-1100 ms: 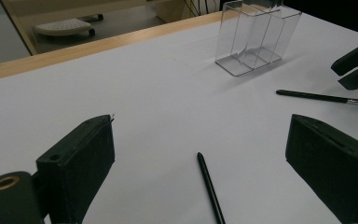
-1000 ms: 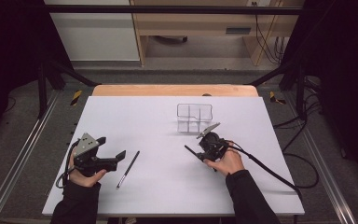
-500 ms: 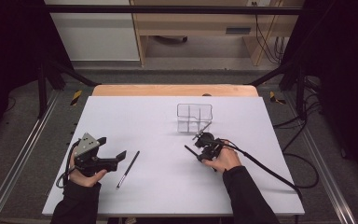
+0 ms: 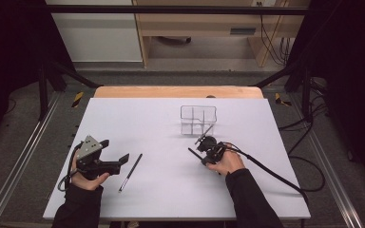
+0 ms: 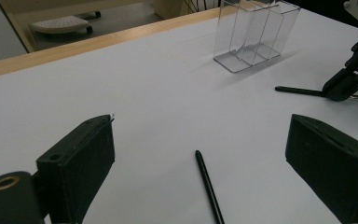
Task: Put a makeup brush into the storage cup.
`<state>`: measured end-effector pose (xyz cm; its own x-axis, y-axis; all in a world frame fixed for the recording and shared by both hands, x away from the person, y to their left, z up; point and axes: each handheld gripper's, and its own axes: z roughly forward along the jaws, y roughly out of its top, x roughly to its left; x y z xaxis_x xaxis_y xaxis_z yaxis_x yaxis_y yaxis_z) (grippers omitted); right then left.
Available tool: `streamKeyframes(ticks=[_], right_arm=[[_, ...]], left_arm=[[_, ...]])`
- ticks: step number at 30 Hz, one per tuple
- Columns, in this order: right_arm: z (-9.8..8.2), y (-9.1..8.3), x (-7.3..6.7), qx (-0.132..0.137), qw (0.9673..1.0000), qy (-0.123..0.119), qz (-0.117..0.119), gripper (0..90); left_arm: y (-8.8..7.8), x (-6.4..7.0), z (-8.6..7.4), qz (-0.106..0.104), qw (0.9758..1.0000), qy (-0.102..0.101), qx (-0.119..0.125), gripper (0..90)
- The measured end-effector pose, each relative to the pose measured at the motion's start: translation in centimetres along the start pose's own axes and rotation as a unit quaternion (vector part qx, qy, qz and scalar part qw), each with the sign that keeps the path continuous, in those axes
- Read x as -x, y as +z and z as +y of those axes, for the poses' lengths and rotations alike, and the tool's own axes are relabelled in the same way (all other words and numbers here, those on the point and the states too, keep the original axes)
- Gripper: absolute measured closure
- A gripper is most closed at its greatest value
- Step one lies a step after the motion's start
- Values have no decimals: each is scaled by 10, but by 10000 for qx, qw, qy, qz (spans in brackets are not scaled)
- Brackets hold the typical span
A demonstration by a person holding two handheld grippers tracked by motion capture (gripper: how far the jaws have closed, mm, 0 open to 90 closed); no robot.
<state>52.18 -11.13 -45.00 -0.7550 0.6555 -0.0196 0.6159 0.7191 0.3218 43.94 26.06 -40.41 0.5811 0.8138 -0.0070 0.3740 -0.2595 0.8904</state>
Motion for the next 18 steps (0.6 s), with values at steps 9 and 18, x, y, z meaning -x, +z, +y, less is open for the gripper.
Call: streamKeyframes(ticks=[9, 18], right_arm=[[1, 0, -2, -50, 9999, 111, 3, 845], [0, -9, -3, 125, 9999, 114, 20, 845]], left_arm=[[1, 1, 0, -10, 10000, 16, -26, 73], [1, 1, 0, -14, 10000, 25, -28, 73]])
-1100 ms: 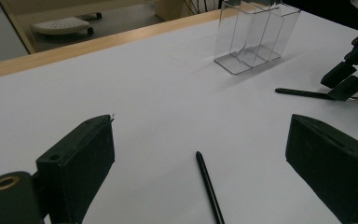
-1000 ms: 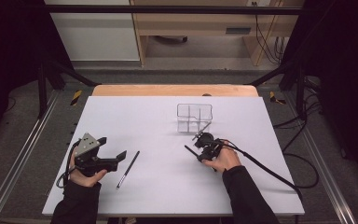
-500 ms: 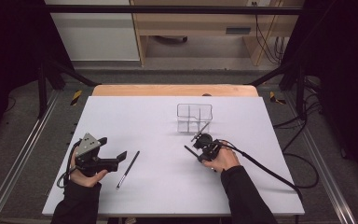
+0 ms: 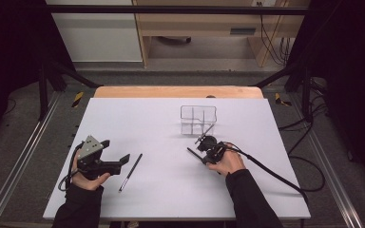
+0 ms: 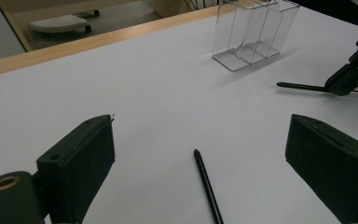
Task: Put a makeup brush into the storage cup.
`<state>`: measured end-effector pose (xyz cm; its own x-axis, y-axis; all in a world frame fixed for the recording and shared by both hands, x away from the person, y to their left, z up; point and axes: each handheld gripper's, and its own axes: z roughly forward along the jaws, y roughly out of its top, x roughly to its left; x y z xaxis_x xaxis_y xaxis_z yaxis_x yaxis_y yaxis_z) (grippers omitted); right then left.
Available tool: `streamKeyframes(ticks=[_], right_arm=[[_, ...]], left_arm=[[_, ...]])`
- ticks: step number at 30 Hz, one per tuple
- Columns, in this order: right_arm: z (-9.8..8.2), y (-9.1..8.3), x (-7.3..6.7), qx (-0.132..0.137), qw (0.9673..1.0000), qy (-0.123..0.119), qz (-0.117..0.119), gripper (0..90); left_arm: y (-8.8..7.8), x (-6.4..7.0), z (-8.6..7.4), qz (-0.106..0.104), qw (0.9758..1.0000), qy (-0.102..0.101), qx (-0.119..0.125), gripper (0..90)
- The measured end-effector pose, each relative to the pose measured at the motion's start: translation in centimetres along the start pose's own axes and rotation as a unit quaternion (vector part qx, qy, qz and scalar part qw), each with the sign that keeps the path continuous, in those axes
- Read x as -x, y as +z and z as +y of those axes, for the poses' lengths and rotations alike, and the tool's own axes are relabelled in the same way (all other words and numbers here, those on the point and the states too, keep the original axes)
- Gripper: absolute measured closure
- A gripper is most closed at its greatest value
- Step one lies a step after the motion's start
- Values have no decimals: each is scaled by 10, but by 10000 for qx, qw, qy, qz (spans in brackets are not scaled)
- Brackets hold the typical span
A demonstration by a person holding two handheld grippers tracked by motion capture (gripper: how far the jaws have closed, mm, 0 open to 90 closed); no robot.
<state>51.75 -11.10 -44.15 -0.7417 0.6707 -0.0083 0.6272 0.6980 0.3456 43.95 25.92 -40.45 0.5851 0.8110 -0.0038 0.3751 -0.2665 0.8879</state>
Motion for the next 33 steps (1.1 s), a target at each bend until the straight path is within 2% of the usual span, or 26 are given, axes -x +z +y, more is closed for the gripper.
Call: streamKeyframes(ticks=[3, 9, 12, 18, 23, 27, 33], right_arm=[[0, -11, 0, 156, 9998, 88, 42, 845], [-1, -33, 0, 531, 9986, 40, 61, 846], [-1, -42, -2, 689, 9974, 26, 195, 846], [0, -54, -5, 803, 9964, -73, 274, 845], [2, -60, -5, 869, 9959, -156, 212, 846], [3, -64, -4, 930, 9952, -167, 252, 846], [5, -72, -7, 1019, 9939, -250, 335, 845]], left_arm=[[0, 1, 1, -10, 10000, 3, 13, 73], [0, 1, 1, -11, 10000, 15, 4, 73], [0, 2, 2, -26, 10000, 39, 8, 73], [1, 5, 3, -50, 9999, 114, -8, 73], [2, 7, 6, -73, 9998, 204, -18, 73], [4, 10, 10, -95, 9996, 279, -17, 73], [7, 16, 16, -144, 9988, 466, -55, 73]])
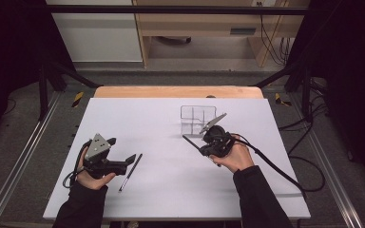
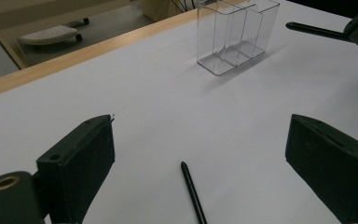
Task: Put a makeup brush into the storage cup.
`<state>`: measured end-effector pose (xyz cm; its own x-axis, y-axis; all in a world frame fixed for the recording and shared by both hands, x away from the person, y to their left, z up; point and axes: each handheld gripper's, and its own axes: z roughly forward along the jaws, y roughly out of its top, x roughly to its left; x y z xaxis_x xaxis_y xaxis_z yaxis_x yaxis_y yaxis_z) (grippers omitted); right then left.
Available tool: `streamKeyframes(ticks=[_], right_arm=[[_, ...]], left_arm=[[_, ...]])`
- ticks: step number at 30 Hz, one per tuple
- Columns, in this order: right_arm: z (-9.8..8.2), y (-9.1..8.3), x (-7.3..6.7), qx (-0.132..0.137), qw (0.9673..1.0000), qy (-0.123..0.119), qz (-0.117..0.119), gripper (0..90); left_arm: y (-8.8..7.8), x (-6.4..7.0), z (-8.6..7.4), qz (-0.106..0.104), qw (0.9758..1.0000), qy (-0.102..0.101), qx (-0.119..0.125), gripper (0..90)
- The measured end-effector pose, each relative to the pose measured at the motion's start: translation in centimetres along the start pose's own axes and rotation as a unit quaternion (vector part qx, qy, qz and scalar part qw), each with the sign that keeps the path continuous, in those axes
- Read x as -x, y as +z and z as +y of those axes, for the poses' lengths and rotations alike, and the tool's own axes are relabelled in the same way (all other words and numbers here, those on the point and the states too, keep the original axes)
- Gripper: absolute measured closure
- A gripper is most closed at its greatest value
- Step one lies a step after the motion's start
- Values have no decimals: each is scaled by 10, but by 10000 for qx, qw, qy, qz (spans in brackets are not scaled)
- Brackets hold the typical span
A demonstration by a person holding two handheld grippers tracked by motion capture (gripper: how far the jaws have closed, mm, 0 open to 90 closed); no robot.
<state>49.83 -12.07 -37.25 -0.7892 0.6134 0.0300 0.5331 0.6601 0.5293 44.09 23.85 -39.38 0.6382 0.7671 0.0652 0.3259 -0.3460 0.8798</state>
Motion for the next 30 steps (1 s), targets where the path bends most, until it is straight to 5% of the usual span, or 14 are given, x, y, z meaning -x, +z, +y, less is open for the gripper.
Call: streamKeyframes(ticks=[16, 30], right_arm=[[5, -10, -2, 41, 9999, -96, 76, 846], [14, -16, -8, 37, 9996, -198, 191, 846]], left_arm=[[12, 14, 19, -142, 9985, 513, -114, 71], [26, 30, 40, -233, 9927, 1122, -383, 69]])
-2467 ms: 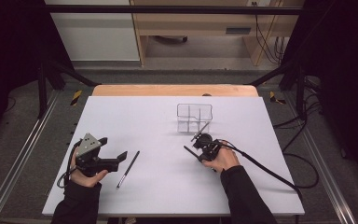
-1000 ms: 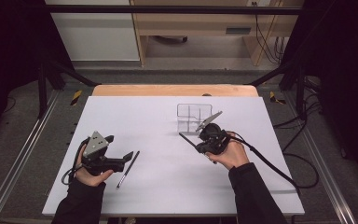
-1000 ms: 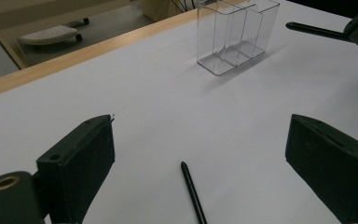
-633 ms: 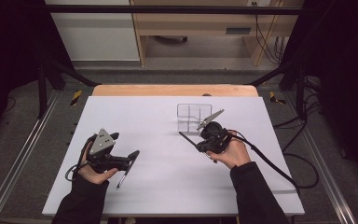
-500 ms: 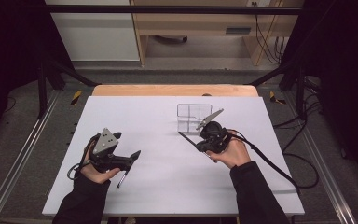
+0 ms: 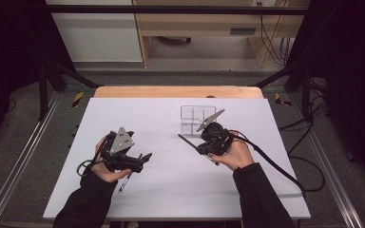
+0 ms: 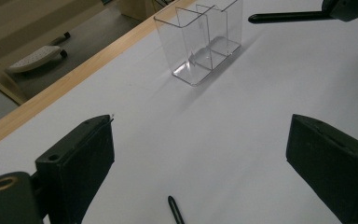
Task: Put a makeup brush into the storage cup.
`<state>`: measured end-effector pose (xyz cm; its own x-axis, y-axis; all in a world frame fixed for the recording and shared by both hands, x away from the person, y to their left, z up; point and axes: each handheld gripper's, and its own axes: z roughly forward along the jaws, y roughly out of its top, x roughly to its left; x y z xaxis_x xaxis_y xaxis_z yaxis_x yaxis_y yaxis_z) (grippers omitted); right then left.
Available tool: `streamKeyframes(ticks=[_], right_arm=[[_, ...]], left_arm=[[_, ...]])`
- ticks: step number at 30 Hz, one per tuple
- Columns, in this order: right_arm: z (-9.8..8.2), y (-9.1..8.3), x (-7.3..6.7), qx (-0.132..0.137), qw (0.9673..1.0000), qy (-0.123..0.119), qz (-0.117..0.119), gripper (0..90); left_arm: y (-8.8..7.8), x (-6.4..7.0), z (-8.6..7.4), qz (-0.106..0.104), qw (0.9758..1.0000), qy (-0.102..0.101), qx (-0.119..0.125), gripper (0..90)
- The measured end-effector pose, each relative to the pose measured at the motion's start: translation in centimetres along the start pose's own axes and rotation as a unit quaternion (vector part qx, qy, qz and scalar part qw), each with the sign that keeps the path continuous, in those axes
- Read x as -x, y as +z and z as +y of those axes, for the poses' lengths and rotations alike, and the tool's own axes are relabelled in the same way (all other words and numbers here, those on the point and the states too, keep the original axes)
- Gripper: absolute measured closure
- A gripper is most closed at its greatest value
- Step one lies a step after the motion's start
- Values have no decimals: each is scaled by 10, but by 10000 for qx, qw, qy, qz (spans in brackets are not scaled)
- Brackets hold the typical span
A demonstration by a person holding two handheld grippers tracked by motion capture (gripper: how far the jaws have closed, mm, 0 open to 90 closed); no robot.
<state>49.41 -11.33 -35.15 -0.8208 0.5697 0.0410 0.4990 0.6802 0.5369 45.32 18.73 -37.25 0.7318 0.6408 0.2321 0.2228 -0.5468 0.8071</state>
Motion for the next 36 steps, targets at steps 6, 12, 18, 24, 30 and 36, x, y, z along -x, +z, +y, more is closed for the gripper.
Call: streamKeyframes(ticks=[6, 12, 18, 24, 30, 36], right_arm=[[1, -2, -3, 21, 10000, -21, 61, 846], [2, -1, -5, -25, 9999, -26, 123, 846], [3, -1, -7, -61, 9998, -69, 197, 846], [6, -1, -10, -97, 9995, -134, 253, 846], [10, -1, -15, -153, 9992, -223, 300, 846], [12, 0, -16, -187, 9988, -253, 373, 846]], left_arm=[[4, 8, 9, -6, 9996, 276, -35, 65], [8, 14, 13, 0, 9988, 485, -111, 66], [12, 19, 17, 7, 9978, 644, -166, 66], [15, 23, 21, -21, 9968, 783, -179, 69], [19, 28, 22, -49, 9952, 948, -234, 70], [21, 31, 21, -67, 9944, 1025, -259, 71]])
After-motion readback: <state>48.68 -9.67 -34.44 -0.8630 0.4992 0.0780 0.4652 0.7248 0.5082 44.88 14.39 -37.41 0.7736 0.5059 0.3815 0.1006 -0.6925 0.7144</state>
